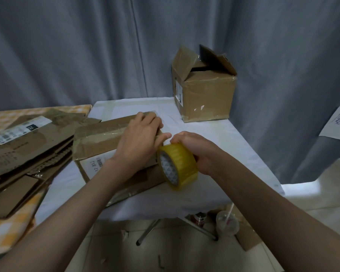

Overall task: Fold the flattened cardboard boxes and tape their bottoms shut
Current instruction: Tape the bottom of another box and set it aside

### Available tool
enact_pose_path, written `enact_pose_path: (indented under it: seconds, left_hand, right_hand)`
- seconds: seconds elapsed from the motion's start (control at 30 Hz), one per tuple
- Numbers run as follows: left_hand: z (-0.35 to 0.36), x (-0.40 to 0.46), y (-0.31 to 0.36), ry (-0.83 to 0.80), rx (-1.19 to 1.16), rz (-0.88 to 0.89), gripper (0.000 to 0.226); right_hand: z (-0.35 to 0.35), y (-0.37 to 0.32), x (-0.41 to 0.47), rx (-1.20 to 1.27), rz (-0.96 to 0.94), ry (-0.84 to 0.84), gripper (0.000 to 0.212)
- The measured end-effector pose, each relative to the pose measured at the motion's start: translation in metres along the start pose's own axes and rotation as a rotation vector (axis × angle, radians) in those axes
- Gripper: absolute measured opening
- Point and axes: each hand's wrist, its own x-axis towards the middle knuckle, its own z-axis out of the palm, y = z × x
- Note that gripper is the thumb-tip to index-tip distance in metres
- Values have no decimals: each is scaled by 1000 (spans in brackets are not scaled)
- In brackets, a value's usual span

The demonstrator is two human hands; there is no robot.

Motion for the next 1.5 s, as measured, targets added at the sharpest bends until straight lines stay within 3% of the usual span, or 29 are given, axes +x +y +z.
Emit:
enact_pose_path:
  seconds: [0.33, 0.47, 0.53, 0.63, 0.77, 0.83, 1.0, 1.13, 1.3, 1.5]
  left_hand:
    - [6, -5, -2, 24, 142, 47, 37]
    - [5, -7, -5, -35, 114, 101, 52]
    - [0, -8, -7, -53, -24, 75, 62]
    - [-12, -9, -3, -7, -271, 12, 55]
    - [-20, -15, 19, -38, -171, 105, 53]
    - [-16, -17, 27, -26, -192, 81, 40]
    - [-18, -18, 27, 59, -555, -134, 2]
    - [-18, -24, 32, 41, -473, -148, 14]
    - [-16, -25, 34, 58, -429, -241, 10]
    - [-25, -25, 47, 170, -621, -207, 18]
  right_hand:
    - [-17, 7, -11, -130, -30, 96, 20]
    - [-32, 18, -25, -19, -162, 55, 6]
    - [-35, 20, -29, 1, -210, 20, 10]
    - [-37, 21, -31, -8, -260, -23, 13]
    - [-32, 19, -38, -46, -319, -59, 13]
    - [-27, 18, -42, -48, -353, -69, 13]
    - [-17, 17, -46, -149, -424, -48, 21]
    - [-16, 18, -47, -209, -411, -53, 34]
    - [-14, 16, -48, -281, -385, -104, 50]
    - [-14, 15, -44, -265, -418, 61, 30]
